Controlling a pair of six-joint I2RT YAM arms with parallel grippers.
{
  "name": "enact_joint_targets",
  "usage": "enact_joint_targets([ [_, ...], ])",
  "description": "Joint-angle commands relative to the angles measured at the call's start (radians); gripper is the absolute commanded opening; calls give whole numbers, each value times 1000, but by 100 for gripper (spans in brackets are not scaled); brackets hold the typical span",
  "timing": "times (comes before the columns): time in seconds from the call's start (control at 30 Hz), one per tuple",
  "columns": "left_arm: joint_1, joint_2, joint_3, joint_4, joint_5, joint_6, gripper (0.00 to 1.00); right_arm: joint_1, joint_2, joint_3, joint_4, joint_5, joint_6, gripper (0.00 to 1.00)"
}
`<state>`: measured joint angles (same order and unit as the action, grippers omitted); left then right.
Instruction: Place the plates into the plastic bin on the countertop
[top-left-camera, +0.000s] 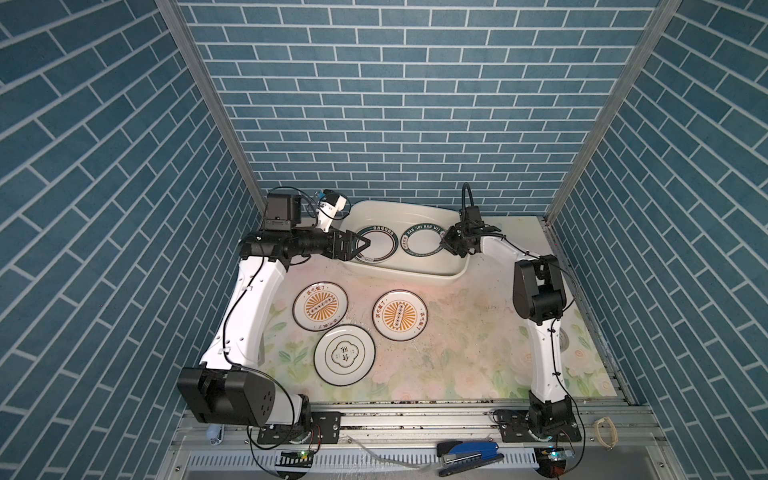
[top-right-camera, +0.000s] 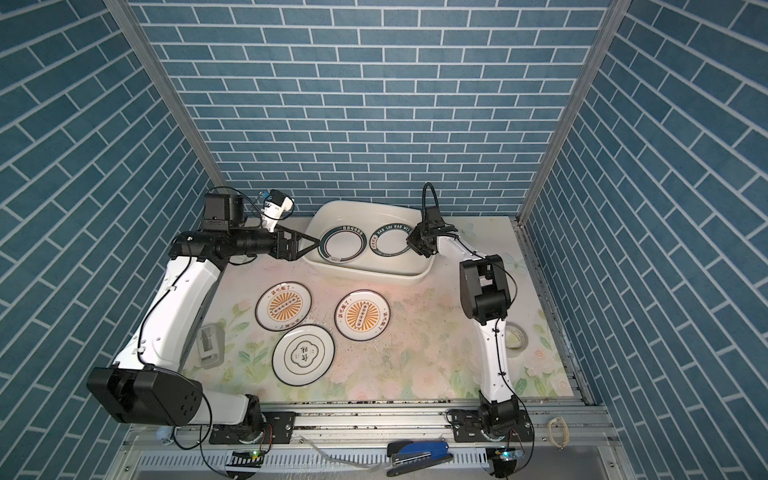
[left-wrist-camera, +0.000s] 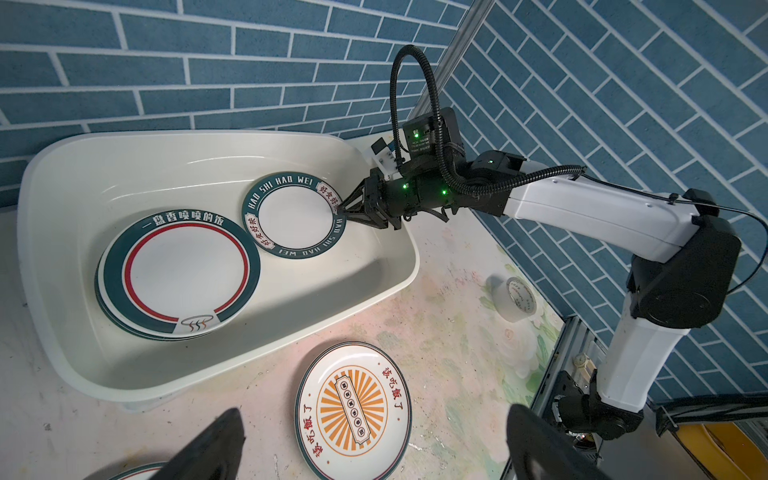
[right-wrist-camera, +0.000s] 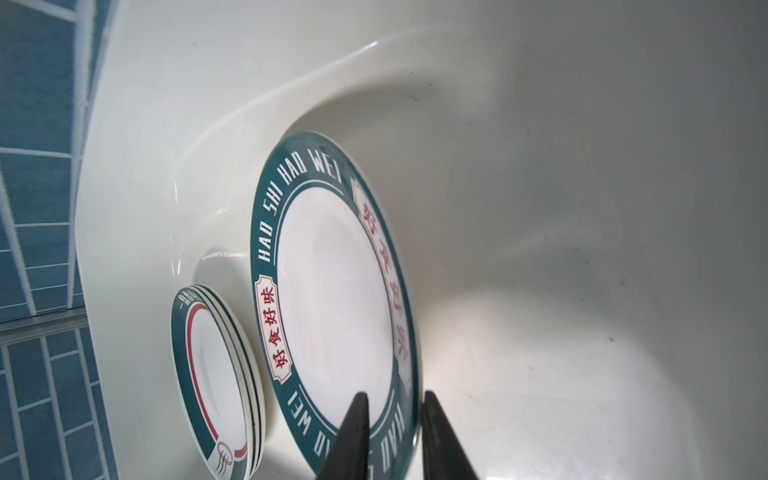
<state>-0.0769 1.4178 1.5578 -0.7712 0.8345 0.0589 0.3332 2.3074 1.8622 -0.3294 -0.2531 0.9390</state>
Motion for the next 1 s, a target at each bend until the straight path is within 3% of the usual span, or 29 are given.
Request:
enact_joint_targets([
  [0.0,2,-12,-14,15,16,-5,100,-16,-29,-38,-82,44,43,24],
  [0.57,2,-11,-21,31,24,-16,100,-17,-108,-86,18,8,4,24],
  [0.97,2,-16,20,-14,-24,25,100,-8,-293,-88,20,-66,-72,24],
])
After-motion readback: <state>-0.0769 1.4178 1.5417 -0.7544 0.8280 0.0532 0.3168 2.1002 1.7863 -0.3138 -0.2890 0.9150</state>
